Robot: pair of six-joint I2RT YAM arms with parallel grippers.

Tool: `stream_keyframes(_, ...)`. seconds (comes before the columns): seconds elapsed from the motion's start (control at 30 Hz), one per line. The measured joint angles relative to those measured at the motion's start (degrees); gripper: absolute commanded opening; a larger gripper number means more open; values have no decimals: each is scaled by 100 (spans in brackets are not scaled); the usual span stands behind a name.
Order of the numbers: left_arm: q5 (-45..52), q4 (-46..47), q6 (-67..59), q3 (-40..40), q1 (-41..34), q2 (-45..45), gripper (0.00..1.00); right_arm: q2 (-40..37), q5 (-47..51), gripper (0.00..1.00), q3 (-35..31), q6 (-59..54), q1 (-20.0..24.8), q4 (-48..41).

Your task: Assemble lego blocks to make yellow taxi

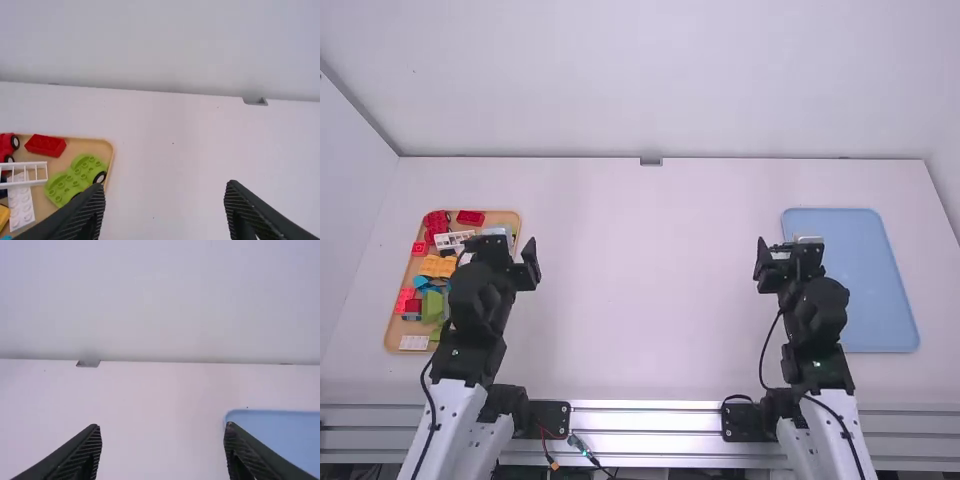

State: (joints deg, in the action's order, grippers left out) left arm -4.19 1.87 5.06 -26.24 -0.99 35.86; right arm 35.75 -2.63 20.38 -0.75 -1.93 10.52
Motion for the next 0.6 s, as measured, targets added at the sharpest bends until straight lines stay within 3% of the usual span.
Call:
stream_keyframes(0.4, -328, 15, 420, -872, -42, 1154, 88, 1381, -118, 88, 678, -57, -96, 337)
stream_keyframes(0.6, -511, 723, 1040, -1458, 37, 1609, 94, 1880, -151, 94, 916, -79, -111, 448)
